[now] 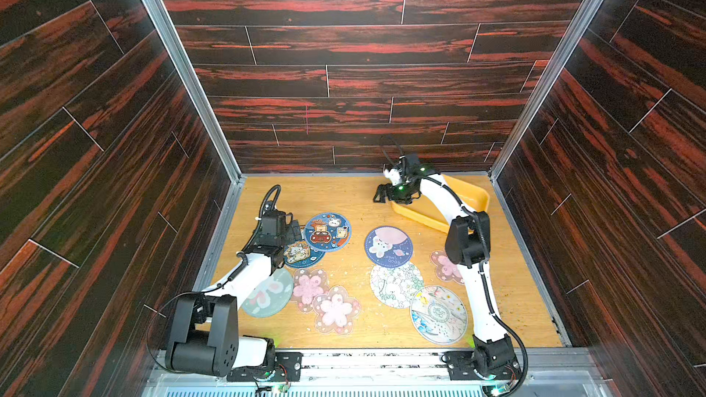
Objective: Put the coasters into the storage box
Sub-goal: Move the storage box to the center of the board.
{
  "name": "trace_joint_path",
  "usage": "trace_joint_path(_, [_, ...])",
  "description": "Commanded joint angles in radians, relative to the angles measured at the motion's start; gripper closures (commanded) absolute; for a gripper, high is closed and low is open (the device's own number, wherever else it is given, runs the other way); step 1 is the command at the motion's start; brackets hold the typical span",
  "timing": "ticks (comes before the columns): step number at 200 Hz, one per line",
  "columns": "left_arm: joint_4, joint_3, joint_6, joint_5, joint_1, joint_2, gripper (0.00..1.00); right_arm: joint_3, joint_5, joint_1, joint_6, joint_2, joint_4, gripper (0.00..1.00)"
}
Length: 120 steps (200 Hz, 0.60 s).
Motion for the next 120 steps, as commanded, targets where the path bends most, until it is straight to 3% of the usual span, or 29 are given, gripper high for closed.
trace_joint_path(1, [-0.009,0.010,-0.010,-0.017,-0.005,-0.026,0.00,0.018,-0.003,0.034,-0.060,0.010,-0.065,0.04])
trace_joint_path(56, [-0.022,0.013,-0.013,-0.018,-0.012,-0.039,0.00,-0.155,0.196,-0.008,0.027,-0.229,0.002,0.06])
trace_joint_path(120, [-0.025,0.028,-0.021,-0.004,-0.020,-0.025,0.00,-0.477,0.201,-0.182,0.162,-0.471,0.103,0.09])
